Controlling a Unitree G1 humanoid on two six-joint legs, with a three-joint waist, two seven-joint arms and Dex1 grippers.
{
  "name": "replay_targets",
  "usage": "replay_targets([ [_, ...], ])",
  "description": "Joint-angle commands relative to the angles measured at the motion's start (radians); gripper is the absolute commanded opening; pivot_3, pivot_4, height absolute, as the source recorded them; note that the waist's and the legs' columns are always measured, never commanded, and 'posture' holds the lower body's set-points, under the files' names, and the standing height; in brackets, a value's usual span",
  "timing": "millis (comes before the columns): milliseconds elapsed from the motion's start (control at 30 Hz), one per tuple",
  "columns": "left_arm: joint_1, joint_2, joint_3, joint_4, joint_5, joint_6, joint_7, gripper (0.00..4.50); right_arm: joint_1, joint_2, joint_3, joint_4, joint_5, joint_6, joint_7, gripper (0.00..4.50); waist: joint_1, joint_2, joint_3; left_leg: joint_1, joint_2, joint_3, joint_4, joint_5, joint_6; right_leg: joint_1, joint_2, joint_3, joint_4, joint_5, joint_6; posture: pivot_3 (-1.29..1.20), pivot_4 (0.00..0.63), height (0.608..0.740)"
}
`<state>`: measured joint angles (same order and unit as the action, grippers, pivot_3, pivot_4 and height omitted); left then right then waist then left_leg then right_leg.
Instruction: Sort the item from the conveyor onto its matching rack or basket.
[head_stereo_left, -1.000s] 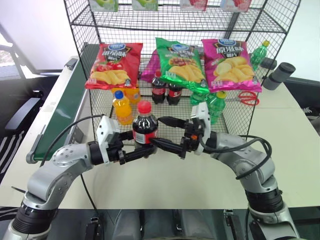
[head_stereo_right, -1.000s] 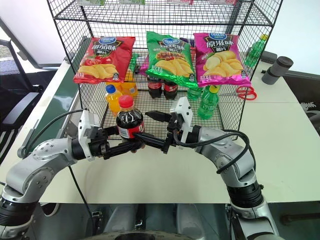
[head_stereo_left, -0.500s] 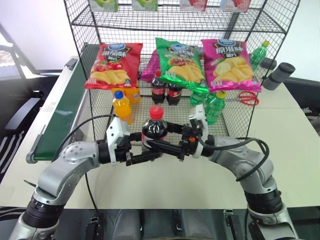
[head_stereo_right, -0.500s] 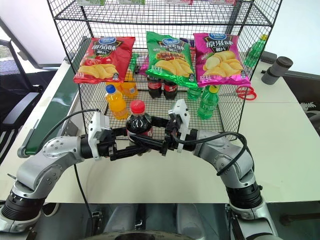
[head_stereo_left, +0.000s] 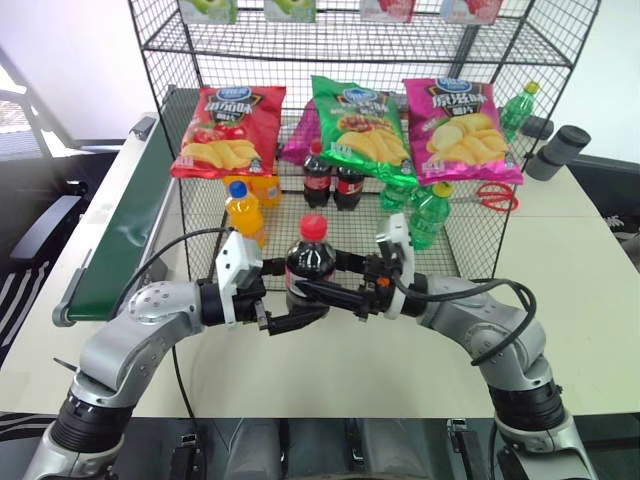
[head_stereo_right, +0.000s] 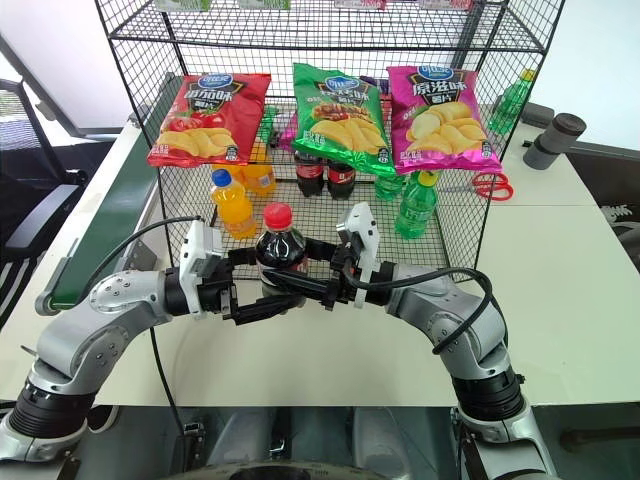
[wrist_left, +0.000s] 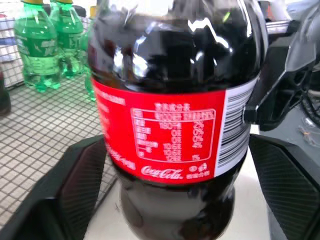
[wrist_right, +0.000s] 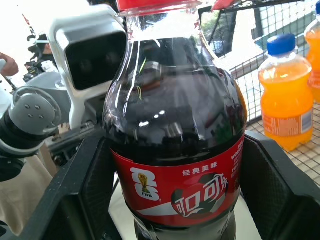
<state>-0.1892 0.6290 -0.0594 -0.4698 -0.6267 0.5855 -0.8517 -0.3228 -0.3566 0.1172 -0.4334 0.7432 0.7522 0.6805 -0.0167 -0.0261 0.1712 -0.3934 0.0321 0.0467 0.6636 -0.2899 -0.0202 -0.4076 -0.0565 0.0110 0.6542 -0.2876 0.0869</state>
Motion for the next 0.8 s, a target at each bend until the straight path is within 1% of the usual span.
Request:
replay_targets([
  [33,0.041,0.027,0.054,0.001,0.027,-0.029,0.007,4.38,-0.014,0.015,-0.032,0.0,-0.064,-0.106,-0.023,2.97,-0.001,0.0,0.0,0.0,0.0,0.0,0.0,0.0,0.0,0.0,0.0,0.0,0.0,0.0,0.0,0.0,0.15,0.74],
  [100,0.07,0.035,0.078,0.013,0.038,-0.046,0.013,4.38,-0.014,0.015,-0.037,0.03,-0.114,-0.156,-0.039,2.97,0.001,0.0,0.0,0.0,0.0,0.0,0.0,0.0,0.0,0.0,0.0,0.0,0.0,0.0,0.0,0.0,0.15,0.74],
  [167,0.122,0.043,0.118,0.036,0.059,-0.076,0.019,4.38,-0.025,0.018,-0.038,0.111,-0.212,-0.241,-0.078,2.97,0.0,0.0,0.0,0.0,0.0,0.0,0.0,0.0,0.0,0.0,0.0,0.0,0.0,0.0,0.0,0.0,0.15,0.74],
  [233,0.172,0.046,0.141,0.059,0.085,-0.112,0.02,4.38,-0.03,0.032,-0.013,0.226,-0.339,-0.376,-0.12,2.97,0.0,0.0,0.0,0.0,0.0,0.001,0.0,0.0,0.0,0.0,0.0,0.0,0.0,0.0,0.0,0.0,0.15,0.74],
  [367,0.195,0.03,0.146,0.07,0.098,-0.135,0.028,4.38,-0.045,0.104,-0.009,0.39,-0.442,-0.552,-0.165,2.97,0.002,0.0,0.0,0.0,0.0,0.001,0.0,0.0,0.0,0.0,0.0,0.001,0.0,0.0,0.0,0.0,0.15,0.74],
  [433,0.194,0.014,0.139,0.067,0.104,-0.143,0.041,4.38,-0.079,0.151,-0.008,0.513,-0.512,-0.668,-0.214,2.97,-0.001,0.0,0.0,0.0,0.0,0.001,0.0,0.0,0.0,0.0,0.0,0.001,0.0,0.0,0.0,0.0,0.15,0.74],
  [567,0.192,-0.007,0.131,0.057,0.111,-0.144,0.059,4.38,-0.139,0.222,-0.026,0.675,-0.557,-0.793,-0.25,2.97,-0.004,0.0,0.0,0.001,0.0,0.002,0.0,0.0,0.0,-0.001,0.0,0.002,0.002,0.0,0.0,0.0,0.15,0.74],
  [800,0.197,-0.023,0.12,0.034,0.11,-0.136,0.074,4.38,-0.226,0.278,-0.042,0.912,-0.605,-0.945,-0.287,2.97,-0.004,0.001,0.0,0.001,0.0,0.002,0.0,0.0,0.0,-0.001,-0.001,0.002,0.002,0.0,0.0,0.0,0.15,0.74],
])
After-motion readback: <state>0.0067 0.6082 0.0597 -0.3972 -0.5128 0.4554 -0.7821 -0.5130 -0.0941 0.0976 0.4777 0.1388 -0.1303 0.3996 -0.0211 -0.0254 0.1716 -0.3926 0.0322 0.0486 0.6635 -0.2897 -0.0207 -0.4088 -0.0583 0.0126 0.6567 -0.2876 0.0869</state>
